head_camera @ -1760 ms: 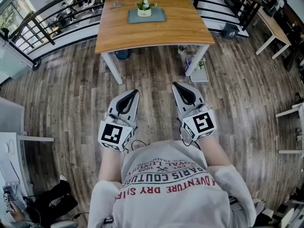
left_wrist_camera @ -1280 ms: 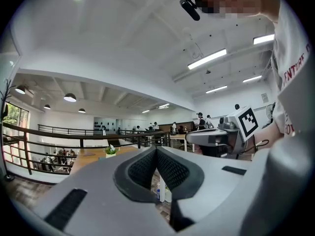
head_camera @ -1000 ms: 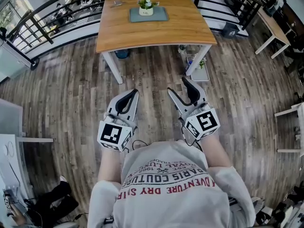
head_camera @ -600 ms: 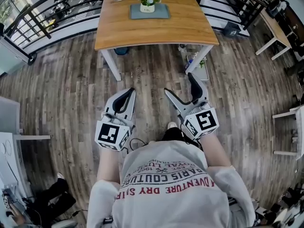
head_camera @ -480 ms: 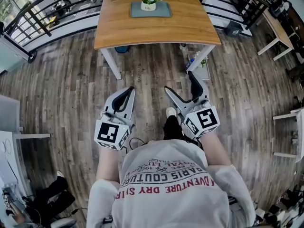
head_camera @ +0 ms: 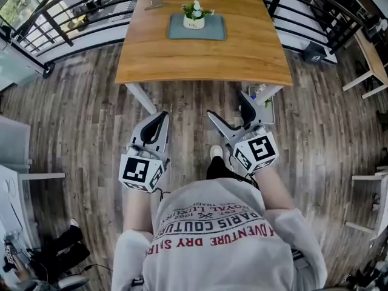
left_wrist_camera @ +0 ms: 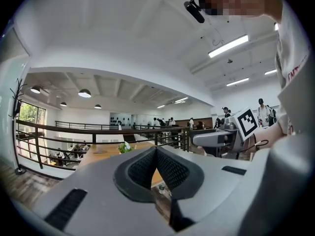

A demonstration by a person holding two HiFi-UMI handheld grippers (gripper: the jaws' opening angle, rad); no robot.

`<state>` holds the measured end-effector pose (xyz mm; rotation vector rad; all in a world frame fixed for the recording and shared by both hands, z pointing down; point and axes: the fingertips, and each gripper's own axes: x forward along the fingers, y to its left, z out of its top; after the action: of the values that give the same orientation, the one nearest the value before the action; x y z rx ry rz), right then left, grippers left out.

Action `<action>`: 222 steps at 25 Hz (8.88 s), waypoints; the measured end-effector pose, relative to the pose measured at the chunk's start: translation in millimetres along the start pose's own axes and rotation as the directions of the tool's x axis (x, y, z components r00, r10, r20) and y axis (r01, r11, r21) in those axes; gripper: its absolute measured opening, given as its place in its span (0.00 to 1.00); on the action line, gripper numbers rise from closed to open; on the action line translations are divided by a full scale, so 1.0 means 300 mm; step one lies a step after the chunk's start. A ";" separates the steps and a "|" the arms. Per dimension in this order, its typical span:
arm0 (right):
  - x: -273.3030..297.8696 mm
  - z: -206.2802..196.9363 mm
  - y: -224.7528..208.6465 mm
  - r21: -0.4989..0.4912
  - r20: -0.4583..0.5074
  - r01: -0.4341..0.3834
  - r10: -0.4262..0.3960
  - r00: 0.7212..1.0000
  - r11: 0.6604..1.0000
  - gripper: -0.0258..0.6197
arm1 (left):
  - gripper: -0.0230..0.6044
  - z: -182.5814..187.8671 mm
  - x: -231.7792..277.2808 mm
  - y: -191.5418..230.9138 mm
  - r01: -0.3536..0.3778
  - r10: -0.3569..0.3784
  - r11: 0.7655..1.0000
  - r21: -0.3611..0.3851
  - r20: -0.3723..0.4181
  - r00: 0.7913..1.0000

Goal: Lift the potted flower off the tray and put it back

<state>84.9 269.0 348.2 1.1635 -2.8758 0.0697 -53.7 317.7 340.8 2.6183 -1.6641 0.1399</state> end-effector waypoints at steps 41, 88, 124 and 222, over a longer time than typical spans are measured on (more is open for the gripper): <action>1.368 -0.339 -1.076 -0.059 -0.418 -0.222 0.178 0.891 0.973 0.68 | 0.06 -0.109 1.472 0.872 0.085 -0.090 0.994 -0.068 -0.080 0.993; 1.624 -0.672 -1.069 -0.020 -0.523 -0.386 0.319 0.790 0.922 0.75 | 0.06 -0.287 1.646 1.032 0.098 -0.109 0.990 -0.104 -0.114 0.987; 1.098 0.152 -1.264 -0.084 -0.160 0.096 -0.109 0.981 0.992 0.75 | 0.06 0.192 1.483 0.785 0.068 -0.071 0.993 0.096 0.027 0.997; 1.450 -0.313 -1.075 -0.087 -0.381 -0.226 0.177 0.907 0.970 0.68 | 0.06 -0.027 1.478 0.874 0.025 -0.025 1.000 0.004 -0.025 0.999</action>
<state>-1.4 -259.2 473.6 0.7316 -2.6050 0.0961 -104.5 -193.1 386.4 2.6283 -1.6244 0.1748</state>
